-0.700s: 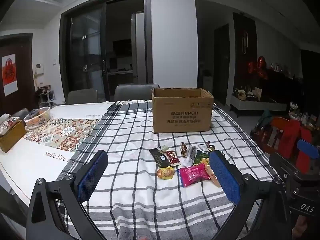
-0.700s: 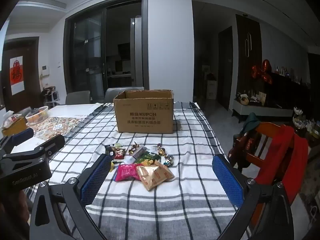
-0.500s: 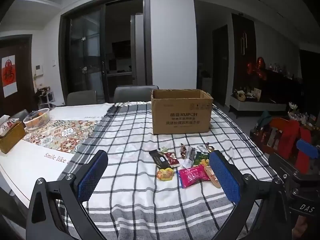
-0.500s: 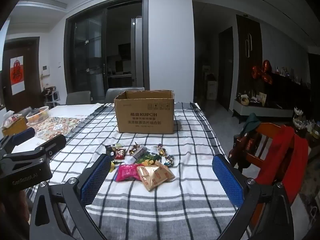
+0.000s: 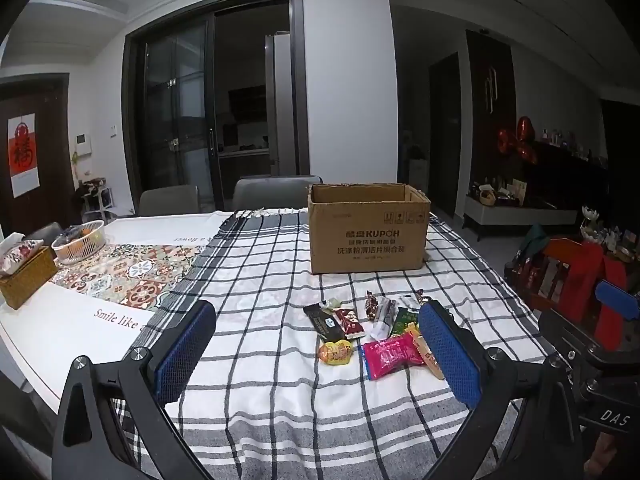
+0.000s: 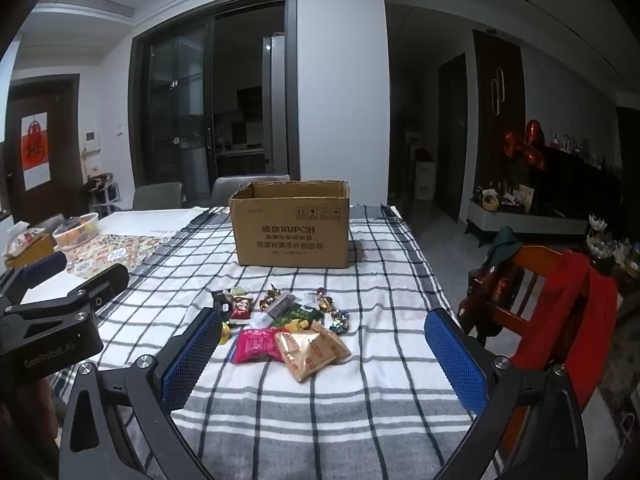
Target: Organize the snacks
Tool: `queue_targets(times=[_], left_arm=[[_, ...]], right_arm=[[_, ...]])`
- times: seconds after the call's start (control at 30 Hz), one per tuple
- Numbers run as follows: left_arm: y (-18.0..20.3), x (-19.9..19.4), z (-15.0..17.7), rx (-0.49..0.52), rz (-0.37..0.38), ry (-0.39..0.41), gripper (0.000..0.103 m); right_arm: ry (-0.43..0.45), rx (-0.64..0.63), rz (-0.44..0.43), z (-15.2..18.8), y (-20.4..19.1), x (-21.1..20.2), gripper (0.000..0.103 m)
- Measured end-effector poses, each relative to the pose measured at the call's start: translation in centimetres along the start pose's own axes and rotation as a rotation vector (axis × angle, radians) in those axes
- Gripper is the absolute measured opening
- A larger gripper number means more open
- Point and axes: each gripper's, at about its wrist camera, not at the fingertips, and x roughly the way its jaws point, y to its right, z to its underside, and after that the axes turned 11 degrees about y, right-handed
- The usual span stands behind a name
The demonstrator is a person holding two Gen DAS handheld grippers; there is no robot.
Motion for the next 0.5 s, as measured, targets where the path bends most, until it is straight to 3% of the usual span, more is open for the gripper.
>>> queue_targets(times=[0.5], left_arm=[[-0.11,0.07,0.06,-0.002,0.002,-0.003,0.103]], right_arm=[[0.001,-0.001,0.000,0.07,-0.03,0.04,0.102]])
